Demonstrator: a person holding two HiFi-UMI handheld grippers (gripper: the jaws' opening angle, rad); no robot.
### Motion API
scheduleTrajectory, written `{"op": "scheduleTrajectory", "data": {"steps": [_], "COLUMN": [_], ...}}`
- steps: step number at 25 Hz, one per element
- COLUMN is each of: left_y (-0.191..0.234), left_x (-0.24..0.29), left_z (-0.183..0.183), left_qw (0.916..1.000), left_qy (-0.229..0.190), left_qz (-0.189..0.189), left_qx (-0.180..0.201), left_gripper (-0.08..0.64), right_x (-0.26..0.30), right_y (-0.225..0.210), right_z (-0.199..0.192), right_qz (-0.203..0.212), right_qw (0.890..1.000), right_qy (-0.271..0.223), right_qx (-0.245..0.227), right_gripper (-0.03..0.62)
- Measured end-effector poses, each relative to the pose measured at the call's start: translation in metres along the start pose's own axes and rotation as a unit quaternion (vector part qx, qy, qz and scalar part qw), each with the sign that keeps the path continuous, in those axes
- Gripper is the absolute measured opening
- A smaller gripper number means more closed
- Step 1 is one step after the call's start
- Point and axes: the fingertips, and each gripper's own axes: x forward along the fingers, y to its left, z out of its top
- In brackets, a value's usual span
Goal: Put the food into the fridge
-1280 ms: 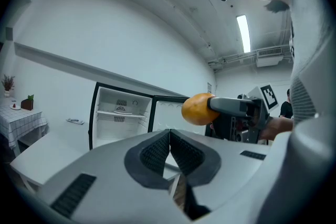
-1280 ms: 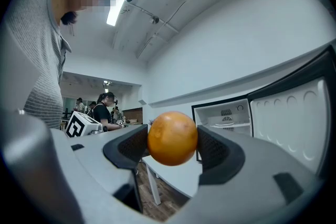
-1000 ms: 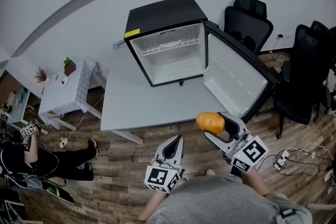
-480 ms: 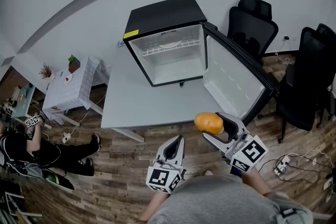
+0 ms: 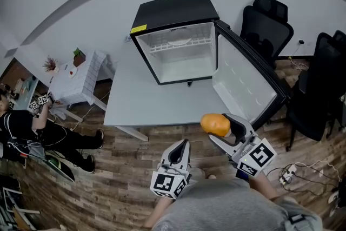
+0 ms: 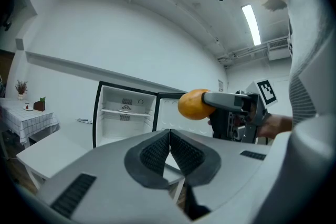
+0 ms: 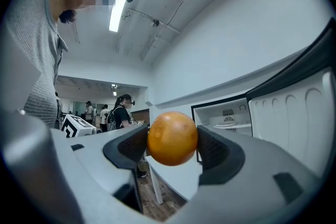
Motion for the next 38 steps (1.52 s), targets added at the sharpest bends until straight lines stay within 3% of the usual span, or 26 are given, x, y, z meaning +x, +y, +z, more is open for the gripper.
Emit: {"op": "scheduleTrajectory", "data": {"steps": [7,14,38], "left_y": [0.022,0.064,0.196], "left_x": [0.020,0.063,0.160], "left_z": [0.006,0.019,0.056], "left_qw": [0.9999,0.9991,0.9971], "left_qy": [-0.005,-0.009,-0.016], "left_qz": [-0.008,-0.040,-0.075], "left_qx": [-0.004,0.004,0.003], "left_gripper": [0.011,0.011,0.011], "right_x": [0.026,0.068,0.207], "right_y": [-0.013,-0.041,-0.121], "right_z": [0.000,0.002,0.006], "right_qz": [-0.004,-0.031,-0.077], "right_qw": [1.000,0.999,0.997], "right_qy": [-0.001,-0.007,-0.005], "right_qx": [-0.003,-0.010,-0.027], "right_gripper": [0.284,0.284,0.284]}}
